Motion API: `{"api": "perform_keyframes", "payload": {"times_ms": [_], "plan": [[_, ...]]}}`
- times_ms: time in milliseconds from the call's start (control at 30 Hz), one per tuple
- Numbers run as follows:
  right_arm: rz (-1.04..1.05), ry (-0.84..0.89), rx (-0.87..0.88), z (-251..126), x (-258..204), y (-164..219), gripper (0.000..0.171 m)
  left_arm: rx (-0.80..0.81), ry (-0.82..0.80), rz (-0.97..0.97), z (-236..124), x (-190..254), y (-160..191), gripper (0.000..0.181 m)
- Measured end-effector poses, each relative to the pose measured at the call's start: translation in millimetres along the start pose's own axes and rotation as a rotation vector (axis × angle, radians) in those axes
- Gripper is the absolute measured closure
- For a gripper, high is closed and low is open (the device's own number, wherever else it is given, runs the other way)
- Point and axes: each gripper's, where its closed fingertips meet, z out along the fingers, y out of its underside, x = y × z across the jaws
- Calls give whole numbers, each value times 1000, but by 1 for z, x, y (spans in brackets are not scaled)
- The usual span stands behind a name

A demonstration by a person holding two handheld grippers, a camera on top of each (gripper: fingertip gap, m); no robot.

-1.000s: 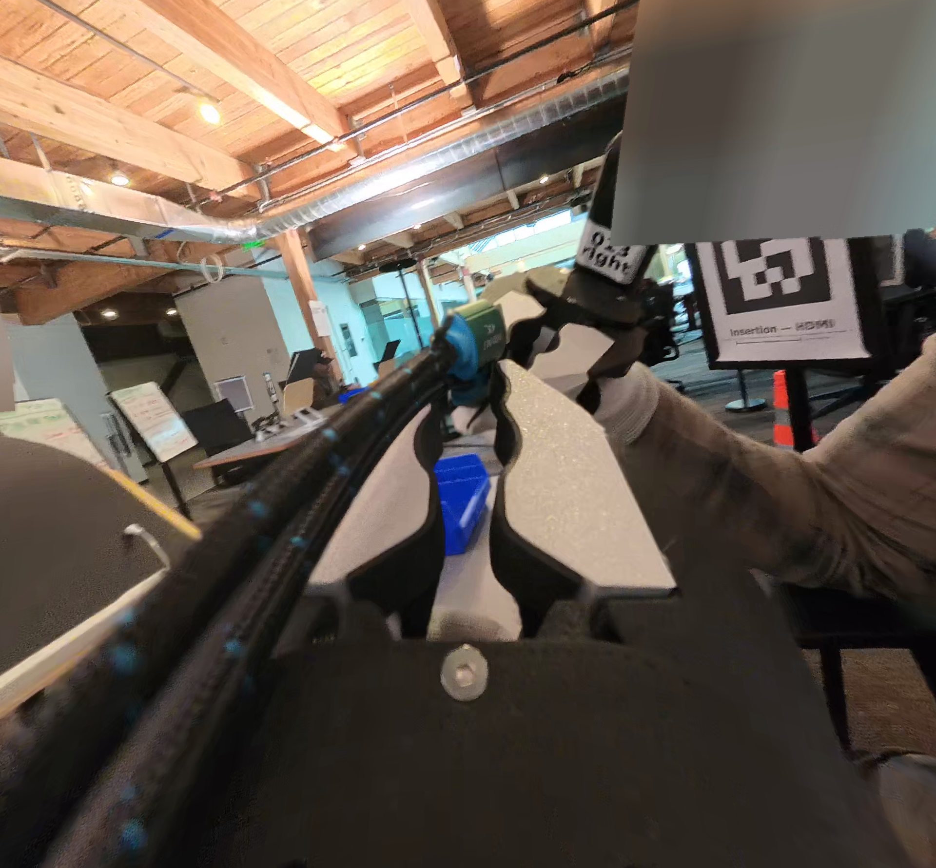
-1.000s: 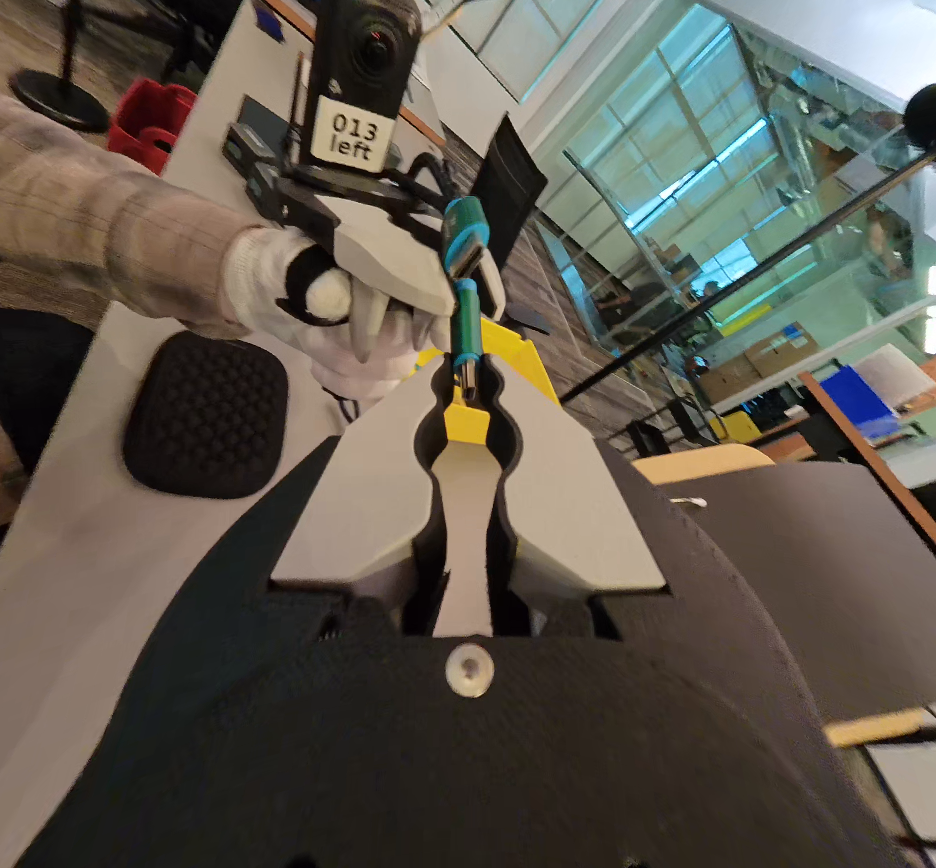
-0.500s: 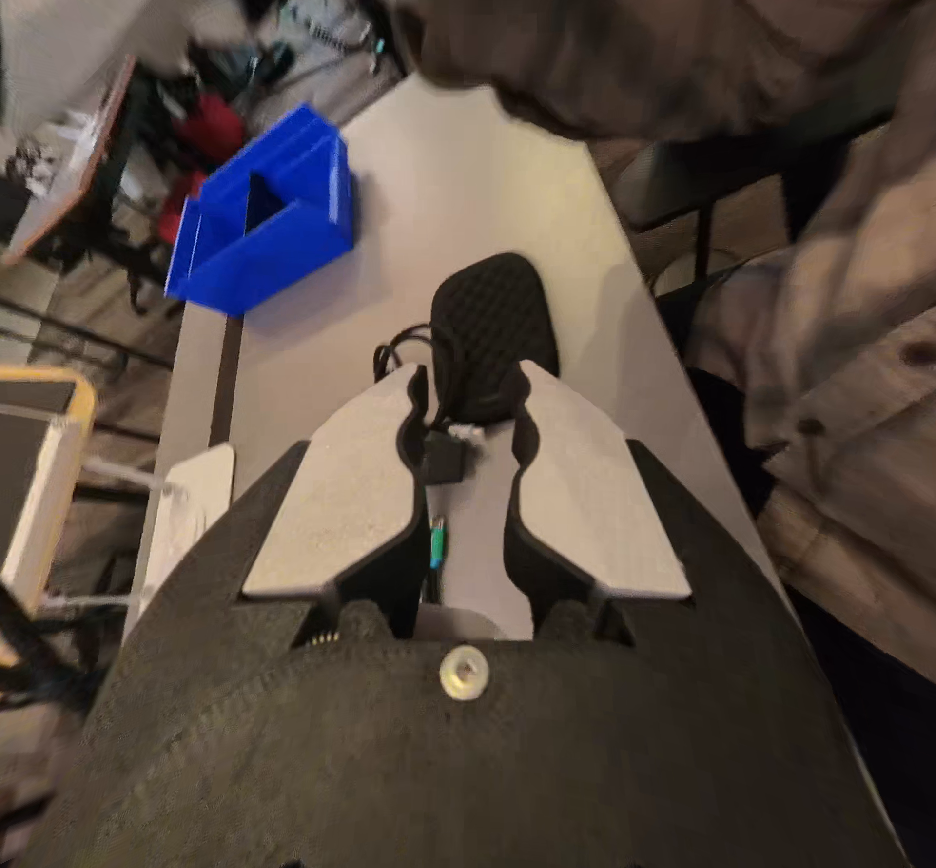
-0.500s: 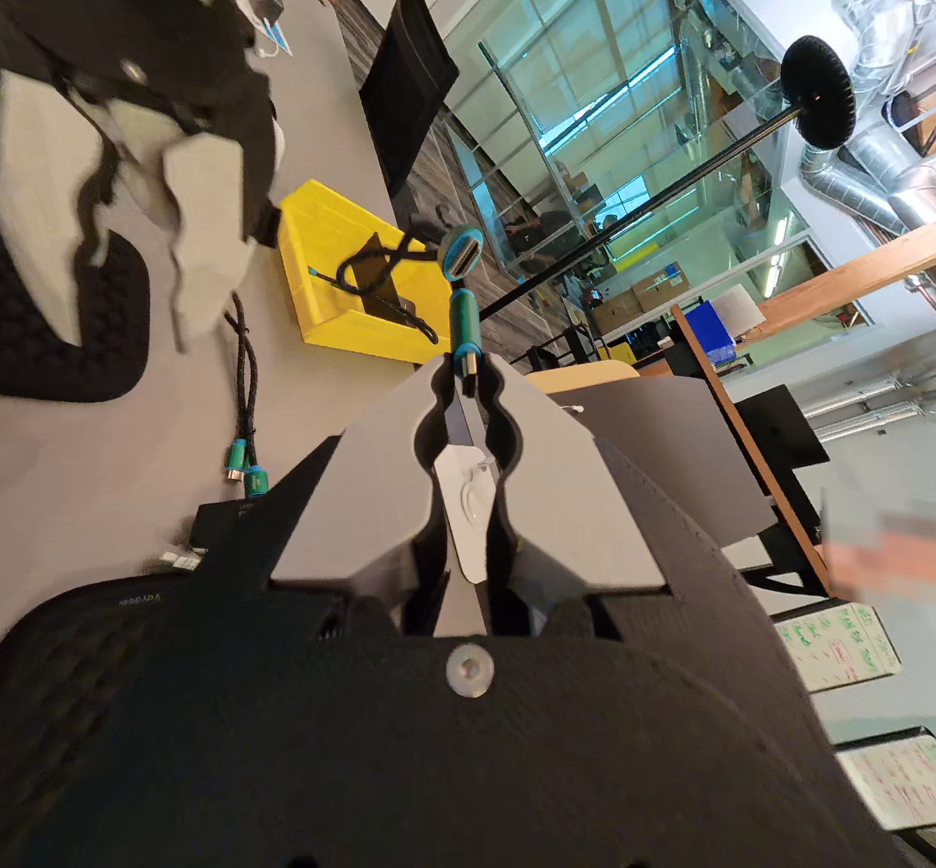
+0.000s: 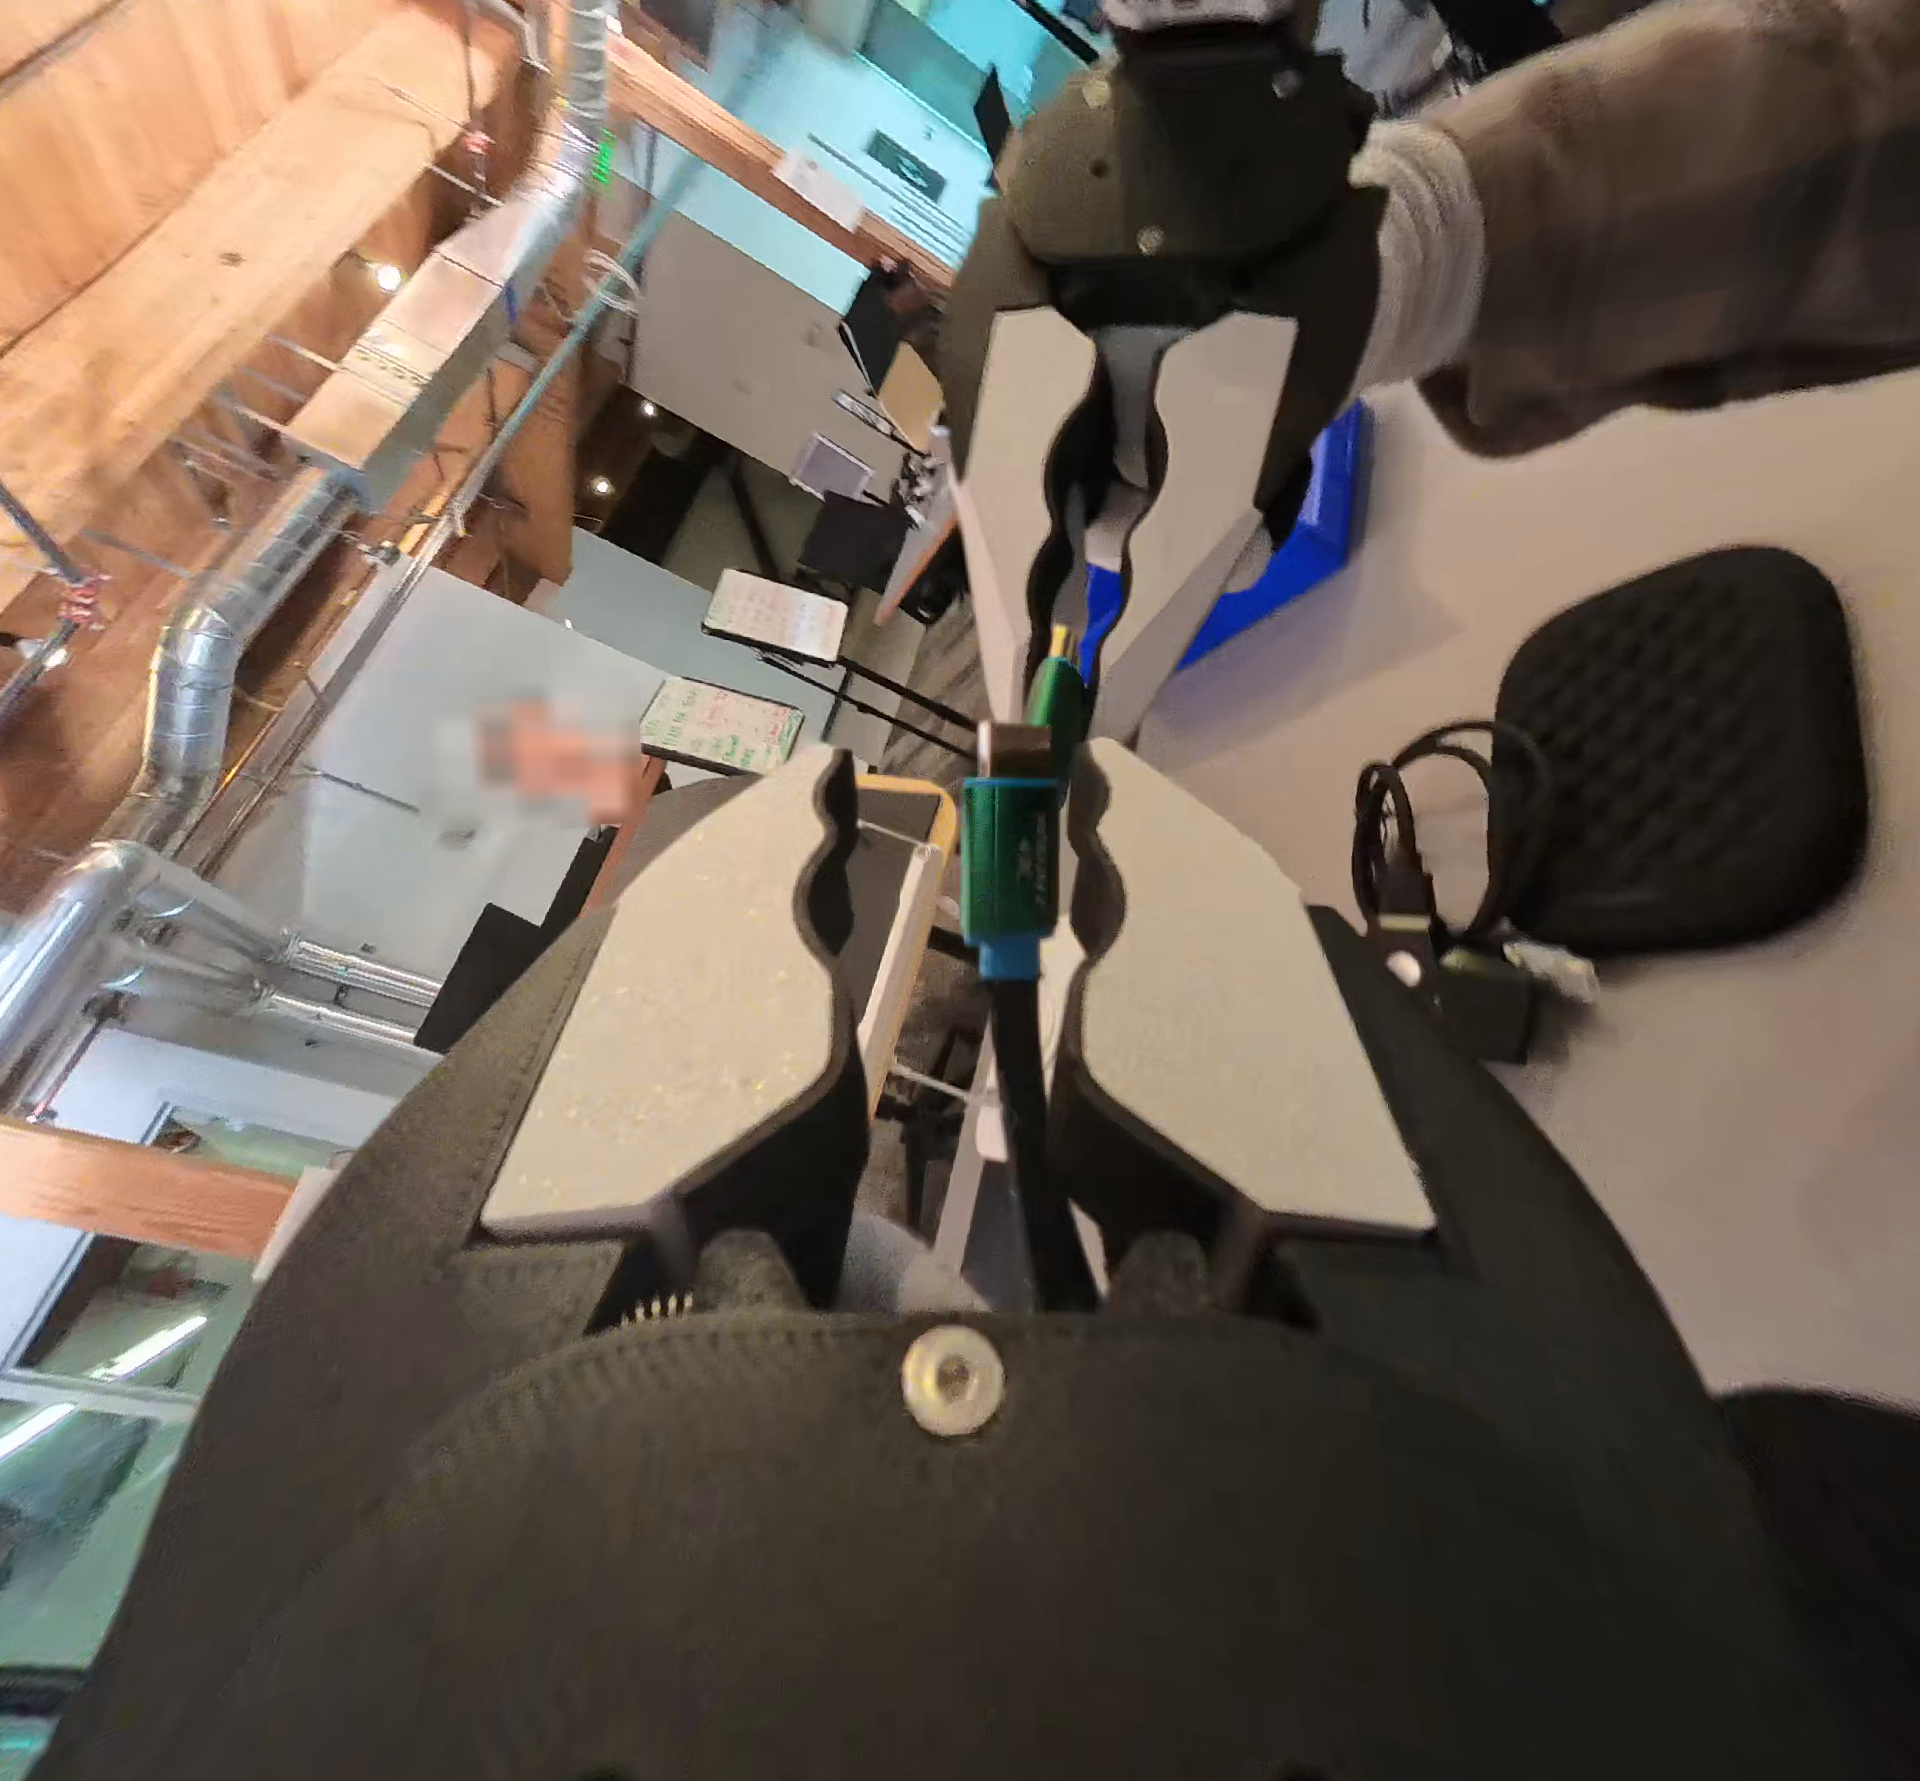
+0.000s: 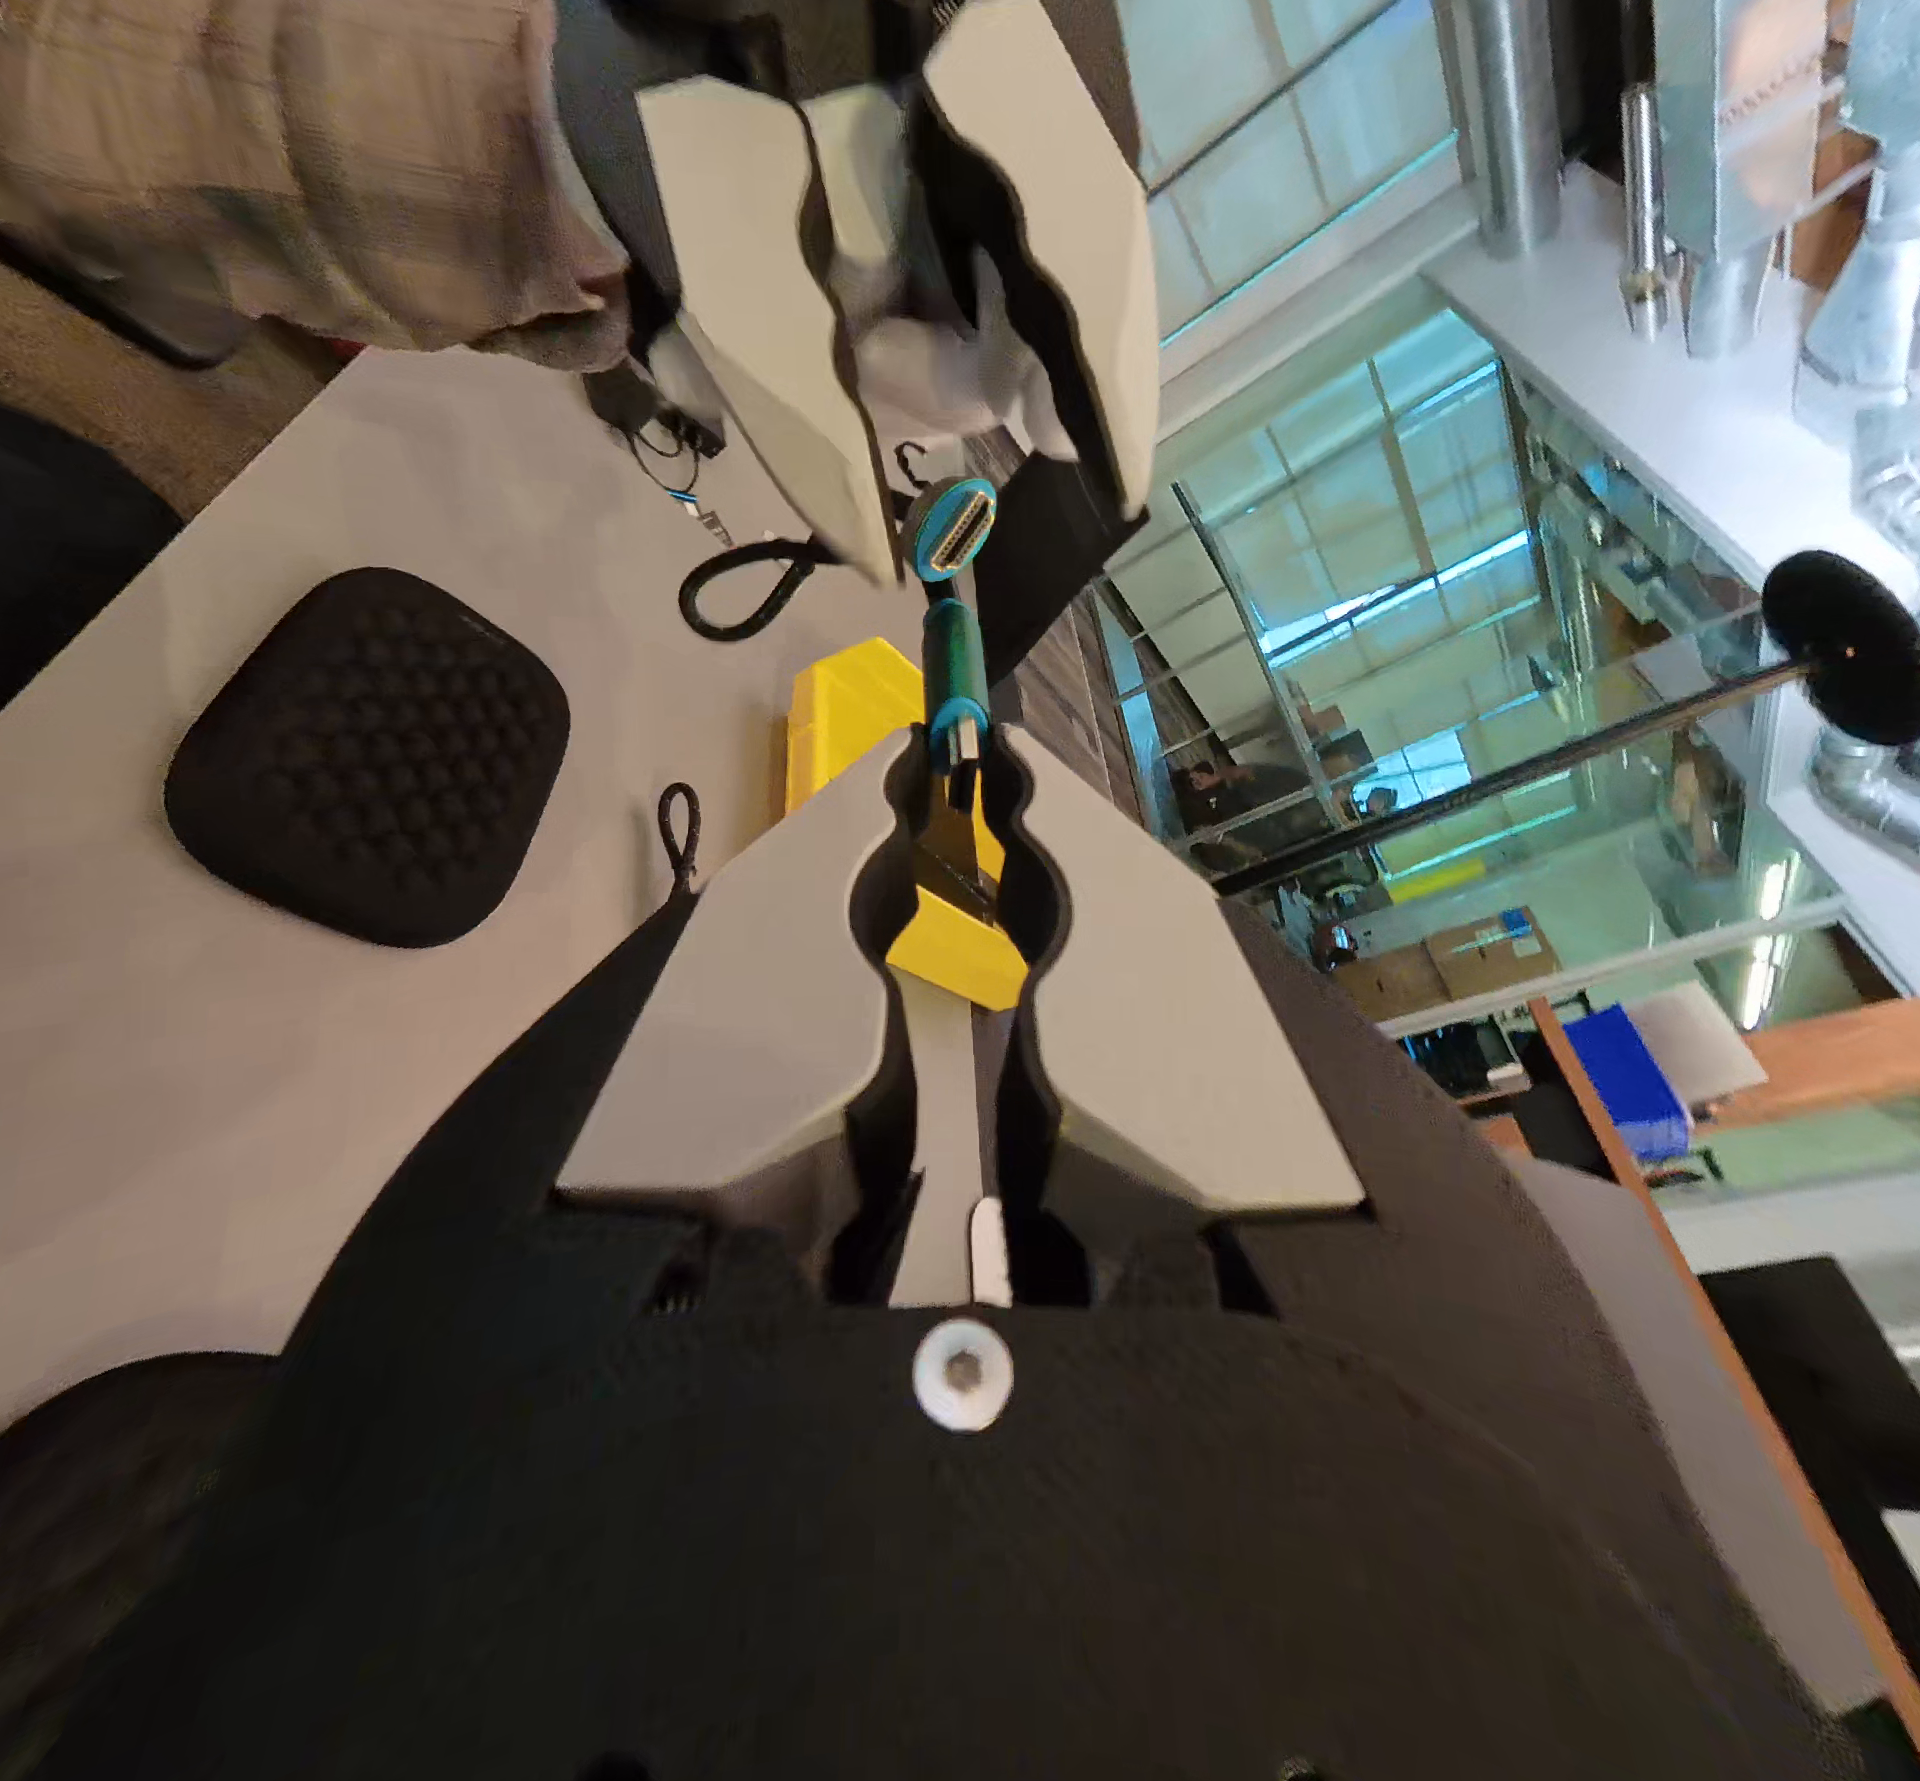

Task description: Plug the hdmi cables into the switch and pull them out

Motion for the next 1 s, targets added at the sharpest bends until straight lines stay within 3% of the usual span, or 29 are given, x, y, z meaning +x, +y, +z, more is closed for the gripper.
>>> {"api": "perform_keyframes", "payload": {"times_ms": [233,500,567,733,1000], "plan": [[-113,18,-5,15,-9,-12,164,-83,61,143,4,17,15,168],[-191,143,-156,13,10,10,160,-188,-54,247,17,7,30,168],[-169,148,-233,8,16,27,148,-228,-77,259,21,3,41,168],[-14,61,-443,-17,15,82,140,-302,-81,256,38,6,76,169],[256,-381,-929,-45,-87,213,107,-343,3,218,72,37,126,168]]}}
